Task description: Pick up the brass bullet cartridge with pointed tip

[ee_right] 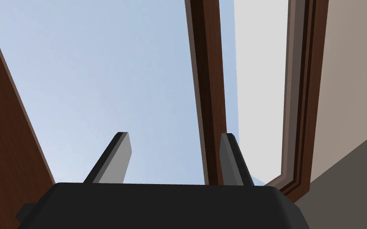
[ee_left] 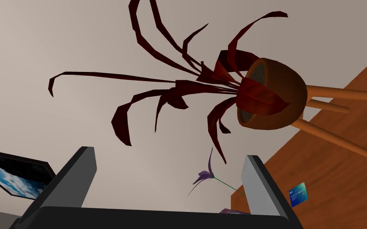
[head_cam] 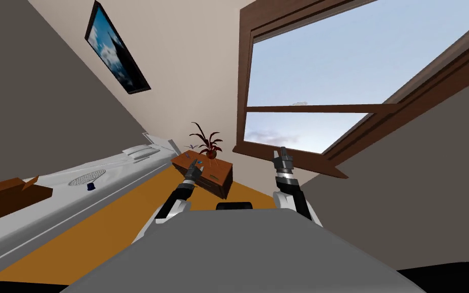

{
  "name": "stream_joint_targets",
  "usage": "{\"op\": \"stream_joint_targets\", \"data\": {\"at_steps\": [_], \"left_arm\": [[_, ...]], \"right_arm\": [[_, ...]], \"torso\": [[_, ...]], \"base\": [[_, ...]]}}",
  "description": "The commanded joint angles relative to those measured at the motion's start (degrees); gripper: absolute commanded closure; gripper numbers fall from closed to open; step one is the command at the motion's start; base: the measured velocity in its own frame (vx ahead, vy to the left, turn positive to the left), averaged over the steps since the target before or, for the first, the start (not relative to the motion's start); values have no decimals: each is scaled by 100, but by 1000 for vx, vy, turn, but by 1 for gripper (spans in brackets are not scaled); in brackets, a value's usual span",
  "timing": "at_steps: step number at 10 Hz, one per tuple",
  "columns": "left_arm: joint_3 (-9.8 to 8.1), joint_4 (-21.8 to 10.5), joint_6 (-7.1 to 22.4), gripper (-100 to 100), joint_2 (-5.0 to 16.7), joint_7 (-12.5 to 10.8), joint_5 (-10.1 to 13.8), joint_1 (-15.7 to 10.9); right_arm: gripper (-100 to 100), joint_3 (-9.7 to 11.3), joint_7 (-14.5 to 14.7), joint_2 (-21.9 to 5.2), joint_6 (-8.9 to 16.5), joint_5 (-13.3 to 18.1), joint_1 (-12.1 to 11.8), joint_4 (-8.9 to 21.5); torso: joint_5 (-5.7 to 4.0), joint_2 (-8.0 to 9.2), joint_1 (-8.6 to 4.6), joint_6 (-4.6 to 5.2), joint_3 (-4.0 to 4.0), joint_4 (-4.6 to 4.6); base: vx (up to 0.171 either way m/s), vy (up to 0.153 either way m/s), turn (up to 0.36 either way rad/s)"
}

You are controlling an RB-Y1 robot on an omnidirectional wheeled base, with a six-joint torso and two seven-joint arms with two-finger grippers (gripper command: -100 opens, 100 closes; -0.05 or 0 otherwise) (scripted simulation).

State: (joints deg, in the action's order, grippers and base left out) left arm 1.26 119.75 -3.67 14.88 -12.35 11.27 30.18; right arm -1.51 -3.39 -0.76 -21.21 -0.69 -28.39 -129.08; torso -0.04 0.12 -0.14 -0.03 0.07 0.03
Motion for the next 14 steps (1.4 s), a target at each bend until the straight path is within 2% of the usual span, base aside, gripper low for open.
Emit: {"op": "stream_joint_targets", "data": {"at_steps": [1,2,3,4,5,6,7,8,11,12,13,14], "left_arm": [[-45,-120,286,-100,62,-38,177,34],[-84,-236,451,-100,112,-62,329,66],[-84,-236,540,-100,112,-62,329,66],[-126,-363,725,-100,161,-80,480,98],[-126,-363,791,-100,161,-80,480,98],[-170,-499,1013,-100,209,-92,629,129],[-170,-499,1047,-100,209,-92,629,129],[-217,-646,1238,-100,257,-98,775,160],[-267,-802,1561,-100,305,-98,916,189],[-319,-967,1818,-100,354,-90,1053,217],[-319,-967,1818,-100,354,-90,1053,217],[-372,-1141,2072,-100,402,-76,1183,242]], "right_arm": [[0,0,0,0,0,0,0,0],[0,1,0,0,0,0,1,0],[0,1,0,0,0,0,1,0],[0,0,0,0,0,0,0,0],[0,1,0,0,0,0,1,0],[0,0,0,0,0,0,0,0],[0,0,0,0,0,0,1,0],[0,-1,0,0,0,0,0,0],[0,0,0,0,0,0,0,0],[0,-1,0,-1,0,0,-1,0],[0,0,0,-1,0,0,0,0],[0,-1,0,-1,0,0,-1,0]], "torso": [[0,0,0,0,0,0],[0,0,-2,4,0,0],[-1,-3,-11,4,-2,-1],[-1,-2,-3,-1,-1,-1],[0,2,-2,3,1,0],[1,1,5,-1,1,0],[2,-2,6,3,-1,-1],[2,-4,10,-1,-2,-1],[2,-6,11,2,-3,-1],[3,-6,15,-3,-3,-1],[3,-7,13,2,-4,-2],[3,-8,17,-3,-4,-2]], "base": [[-11,-55,-218],[2,-84,-371],[-1,-53,-131],[-14,-52,-250],[-9,-34,-133],[4,-36,-266],[7,-25,-129],[8,-33,-284],[12,-19,-190],[23,-21,-286],[22,-8,-159],[23,-9,-336]]}}
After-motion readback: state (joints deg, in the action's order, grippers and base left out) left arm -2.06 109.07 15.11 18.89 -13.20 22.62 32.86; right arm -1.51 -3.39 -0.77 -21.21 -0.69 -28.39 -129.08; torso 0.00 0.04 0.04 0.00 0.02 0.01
